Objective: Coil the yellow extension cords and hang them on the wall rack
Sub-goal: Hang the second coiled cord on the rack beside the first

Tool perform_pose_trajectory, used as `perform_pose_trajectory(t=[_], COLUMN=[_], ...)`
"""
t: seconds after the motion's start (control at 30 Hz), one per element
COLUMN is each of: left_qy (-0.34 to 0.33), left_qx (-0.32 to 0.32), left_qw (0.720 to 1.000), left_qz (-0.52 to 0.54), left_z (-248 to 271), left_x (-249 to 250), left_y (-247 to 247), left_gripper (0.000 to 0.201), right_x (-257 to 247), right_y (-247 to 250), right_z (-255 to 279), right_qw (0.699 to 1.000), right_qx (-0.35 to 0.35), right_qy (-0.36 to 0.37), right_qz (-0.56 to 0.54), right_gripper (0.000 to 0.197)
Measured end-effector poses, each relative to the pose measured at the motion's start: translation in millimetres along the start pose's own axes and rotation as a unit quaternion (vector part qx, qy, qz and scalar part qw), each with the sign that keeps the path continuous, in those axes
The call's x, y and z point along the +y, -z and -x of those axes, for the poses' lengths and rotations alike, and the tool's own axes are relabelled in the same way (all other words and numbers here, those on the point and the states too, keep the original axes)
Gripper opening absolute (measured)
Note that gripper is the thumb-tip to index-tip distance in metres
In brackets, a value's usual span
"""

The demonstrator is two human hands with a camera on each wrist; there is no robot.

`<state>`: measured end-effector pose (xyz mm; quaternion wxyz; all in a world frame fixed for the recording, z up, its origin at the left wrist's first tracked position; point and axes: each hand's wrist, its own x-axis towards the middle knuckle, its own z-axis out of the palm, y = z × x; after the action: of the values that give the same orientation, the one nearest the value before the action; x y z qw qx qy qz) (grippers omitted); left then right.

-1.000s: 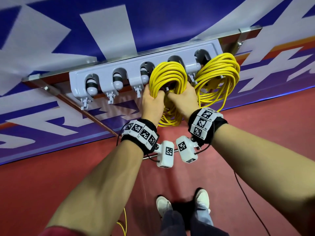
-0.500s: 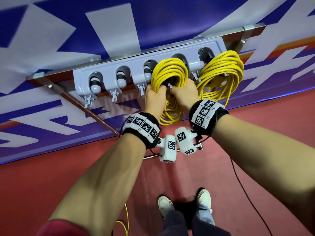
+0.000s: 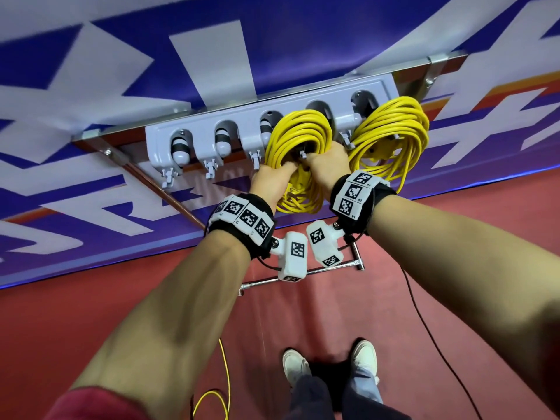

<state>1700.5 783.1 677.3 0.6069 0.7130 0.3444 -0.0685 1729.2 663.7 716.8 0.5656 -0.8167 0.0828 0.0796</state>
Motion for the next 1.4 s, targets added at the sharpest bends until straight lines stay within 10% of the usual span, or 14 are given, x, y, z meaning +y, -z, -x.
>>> perform_pose_trajectory(t=[0.17,0.3,0.43,0.67,0.8,0.9,1.07,1.4], left_qy=[0.031,0.052,0.041,-0.131,-0.258,-0.329,-0.378,-0.379], left_qx=[-0.028,-0.016,0.001,0.057,0.114,0.079,0.073,0.114], left_qw=[0.999,0.998,0.998,0.963,0.926,0.886,0.737,0.713], left_qz=[-0.006,-0.012,-0.052,-0.228,-0.252,-0.316,-0.555,-0.579], left_z=[48.6,63.4,74.0,91.4,93.8,90.8,75.7,62.1], left_x=[15.8,12.1,15.7,47.2,69.6,76.9,78.6,71.2], left_y=[17.8,31.0,47.2,60.8,53.1,43.3,27.8,19.1], left_gripper=[0.043,0.085,0.047,0.034,0.015,0.044,0.078,0.078], right_x=[-1.4,-4.4,-6.7,-7.8,-7.2,-5.2,0.8,-2.0], right_y=[5.3,8.1,10.9,12.0,13.3,12.0,7.2,8.1], right_z=[5.5,7.3,8.5,9.9,7.6,4.8,0.6,-1.5], right_qw=[1.000,0.999,0.998,0.998,0.997,0.997,0.998,0.995], right_qx=[0.001,-0.013,-0.022,-0.028,-0.033,-0.025,-0.013,-0.025], right_qy=[-0.007,-0.004,-0.007,-0.018,-0.025,-0.031,-0.041,-0.078], right_qz=[0.022,0.042,0.055,0.048,0.059,0.060,0.052,0.051], right_gripper=[0.016,0.008,0.005,0.008,0.020,0.023,0.016,0.037])
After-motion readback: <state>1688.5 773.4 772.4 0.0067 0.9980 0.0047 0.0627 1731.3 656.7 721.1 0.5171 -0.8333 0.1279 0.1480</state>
